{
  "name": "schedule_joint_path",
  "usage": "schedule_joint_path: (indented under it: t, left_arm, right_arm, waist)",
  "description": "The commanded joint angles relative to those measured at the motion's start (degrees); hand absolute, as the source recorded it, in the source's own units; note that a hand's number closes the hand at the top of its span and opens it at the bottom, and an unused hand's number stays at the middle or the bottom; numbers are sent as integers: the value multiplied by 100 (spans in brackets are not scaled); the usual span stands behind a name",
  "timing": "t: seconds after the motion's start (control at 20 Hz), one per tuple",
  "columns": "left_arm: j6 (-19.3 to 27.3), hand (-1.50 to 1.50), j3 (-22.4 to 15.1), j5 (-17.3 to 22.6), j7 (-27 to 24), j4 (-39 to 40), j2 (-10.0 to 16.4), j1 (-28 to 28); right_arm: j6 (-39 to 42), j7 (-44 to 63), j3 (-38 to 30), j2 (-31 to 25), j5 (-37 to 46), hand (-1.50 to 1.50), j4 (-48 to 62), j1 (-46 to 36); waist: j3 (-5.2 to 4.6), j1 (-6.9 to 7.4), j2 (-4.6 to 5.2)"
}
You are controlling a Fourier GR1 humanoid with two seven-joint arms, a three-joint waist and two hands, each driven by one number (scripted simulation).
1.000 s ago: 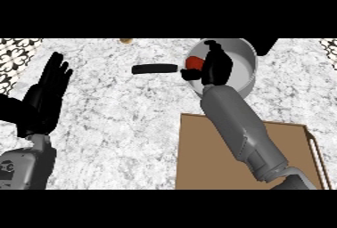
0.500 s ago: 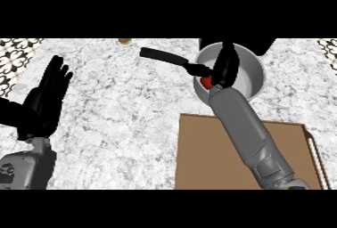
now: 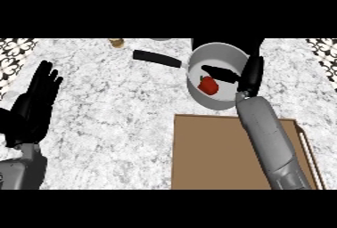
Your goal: Pick the bell pepper from the tray and place it in the pot
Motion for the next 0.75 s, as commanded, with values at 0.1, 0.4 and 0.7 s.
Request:
schedule_joint_path:
  t: [0.1, 0.4, 0.7]
  left_arm:
    - [182, 0, -110, -197, 107, -83, -183, -32]
    - [77, 0, -42, -306, 134, 66, -160, -195]
    - [-121, 0, 134, -299, -393, 221, -186, 153]
  right_arm:
    - [995, -420, -241, -564, -607, -150, -849, 934]
    - [1040, 171, 78, -573, -332, -150, -1930, 1770]
    - [1250, -214, 23, -506, -467, -150, -2175, 2250]
  waist:
    - [-2, -56, -9]
    - [-4, -48, -11]
    - [-4, -30, -8]
